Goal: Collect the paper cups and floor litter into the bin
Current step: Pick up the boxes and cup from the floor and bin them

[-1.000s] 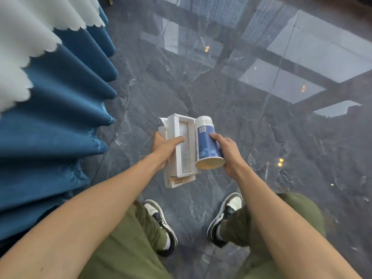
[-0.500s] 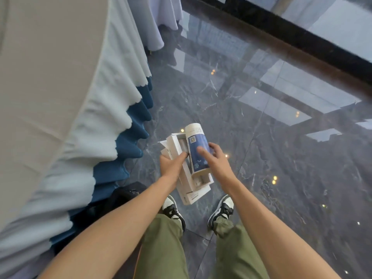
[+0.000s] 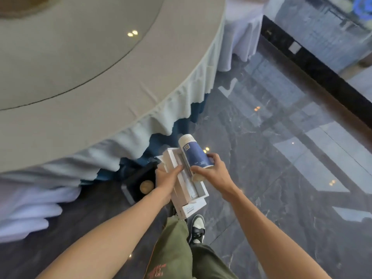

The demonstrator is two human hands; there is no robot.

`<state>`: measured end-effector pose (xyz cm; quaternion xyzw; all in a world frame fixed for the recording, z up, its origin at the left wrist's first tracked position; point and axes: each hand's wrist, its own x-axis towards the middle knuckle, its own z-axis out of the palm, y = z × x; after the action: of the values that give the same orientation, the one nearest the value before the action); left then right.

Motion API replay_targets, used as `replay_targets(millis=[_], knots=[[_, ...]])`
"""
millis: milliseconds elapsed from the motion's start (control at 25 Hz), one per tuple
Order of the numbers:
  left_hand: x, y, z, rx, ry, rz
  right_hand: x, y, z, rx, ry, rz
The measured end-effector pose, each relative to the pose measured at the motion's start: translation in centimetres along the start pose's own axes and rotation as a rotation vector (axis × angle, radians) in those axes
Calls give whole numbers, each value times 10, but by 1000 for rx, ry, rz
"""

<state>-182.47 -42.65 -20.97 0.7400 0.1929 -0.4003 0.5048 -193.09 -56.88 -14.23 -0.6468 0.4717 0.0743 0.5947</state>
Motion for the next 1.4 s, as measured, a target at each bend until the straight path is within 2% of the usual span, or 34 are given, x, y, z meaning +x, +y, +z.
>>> replay_targets(millis=[200,360,760,960,1200,1400], knots=[[-16,-41,-72,-90,104,-42,-21,13,67,-51,-160,-16],[-7,-69,-140,-104,152,-65,-23,23,119,-20,-55,91],[82,-122,-343,-37,-9,-173,20,75,300,-328,246,282],[149,-137,-381,63,-118,-169,64,106,382,-492,272,259],[194,-150,-382,125,-163,-101,113,140,431,-571,293,266],[200,-151,-375,130,-143,-103,122,152,438,-498,137,329]])
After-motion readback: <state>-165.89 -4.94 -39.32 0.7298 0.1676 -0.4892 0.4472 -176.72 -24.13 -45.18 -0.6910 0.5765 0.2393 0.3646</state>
